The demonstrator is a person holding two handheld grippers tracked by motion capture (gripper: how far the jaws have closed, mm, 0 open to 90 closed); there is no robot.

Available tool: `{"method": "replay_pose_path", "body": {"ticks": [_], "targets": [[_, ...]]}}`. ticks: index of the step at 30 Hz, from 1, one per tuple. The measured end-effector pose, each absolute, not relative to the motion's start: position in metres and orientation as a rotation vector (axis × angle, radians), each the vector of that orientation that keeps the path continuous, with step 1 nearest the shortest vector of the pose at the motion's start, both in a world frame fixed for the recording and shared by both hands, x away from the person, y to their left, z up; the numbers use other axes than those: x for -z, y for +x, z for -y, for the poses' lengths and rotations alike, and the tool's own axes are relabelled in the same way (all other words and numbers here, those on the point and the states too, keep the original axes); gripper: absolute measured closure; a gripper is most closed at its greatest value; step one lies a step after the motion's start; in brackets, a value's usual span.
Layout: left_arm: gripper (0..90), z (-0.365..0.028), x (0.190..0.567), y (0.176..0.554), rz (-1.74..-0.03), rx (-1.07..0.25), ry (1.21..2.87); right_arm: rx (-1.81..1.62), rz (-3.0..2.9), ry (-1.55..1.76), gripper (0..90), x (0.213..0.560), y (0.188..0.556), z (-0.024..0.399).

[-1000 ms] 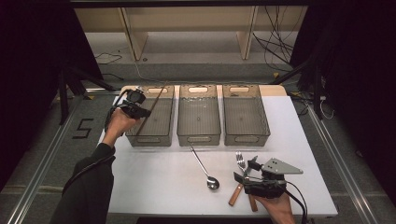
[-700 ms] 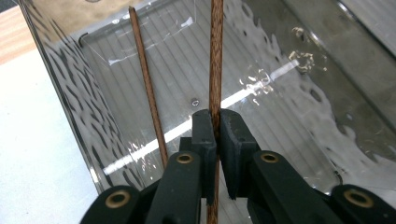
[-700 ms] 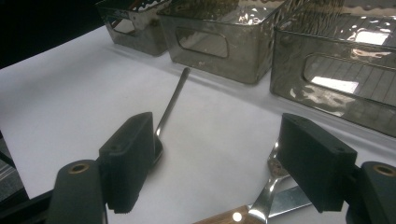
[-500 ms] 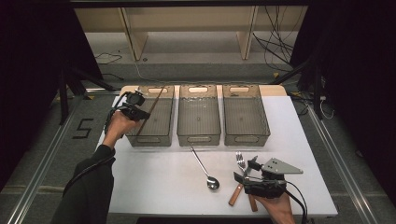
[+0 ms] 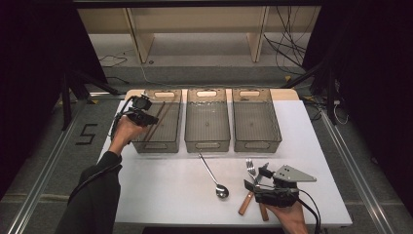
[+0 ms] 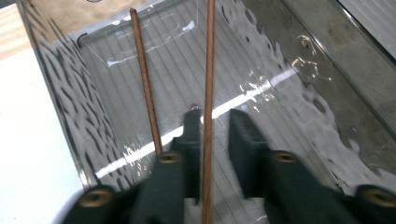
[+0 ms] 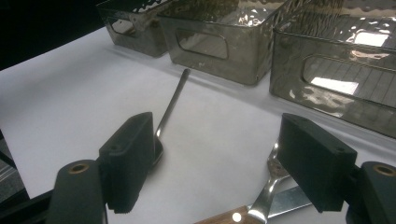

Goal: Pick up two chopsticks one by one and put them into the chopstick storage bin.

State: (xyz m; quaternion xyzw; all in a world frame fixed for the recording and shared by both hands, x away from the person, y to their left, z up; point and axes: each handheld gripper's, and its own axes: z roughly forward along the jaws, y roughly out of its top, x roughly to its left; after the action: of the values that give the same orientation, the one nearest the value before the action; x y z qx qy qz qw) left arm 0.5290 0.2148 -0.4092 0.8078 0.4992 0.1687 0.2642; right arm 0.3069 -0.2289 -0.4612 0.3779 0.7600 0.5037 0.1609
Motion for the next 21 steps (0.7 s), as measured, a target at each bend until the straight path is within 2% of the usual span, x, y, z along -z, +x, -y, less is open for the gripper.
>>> {"method": "replay_pose_path", "body": {"ticks": [3, 9, 14, 21], "targets": [[70.3, -0.216, 0.404, 0.526, -1.351, -0.460, 2.149, -1.438, -2.170, 1.081, 28.2, 0.461, 0.307, 0.229], [48.2, -0.214, 0.390, 0.511, -1.319, -0.408, 2.071, -1.437, -2.175, 1.077, 28.2, 0.460, 0.306, 0.228], [36.1, -0.208, 0.386, 0.494, -1.288, -0.377, 2.032, -1.437, -2.190, 1.073, 28.2, 0.456, 0.306, 0.226], [29.0, -0.204, 0.383, 0.461, -1.245, -0.380, 1.976, -1.413, -2.238, 1.061, 28.2, 0.448, 0.309, 0.217]]}}
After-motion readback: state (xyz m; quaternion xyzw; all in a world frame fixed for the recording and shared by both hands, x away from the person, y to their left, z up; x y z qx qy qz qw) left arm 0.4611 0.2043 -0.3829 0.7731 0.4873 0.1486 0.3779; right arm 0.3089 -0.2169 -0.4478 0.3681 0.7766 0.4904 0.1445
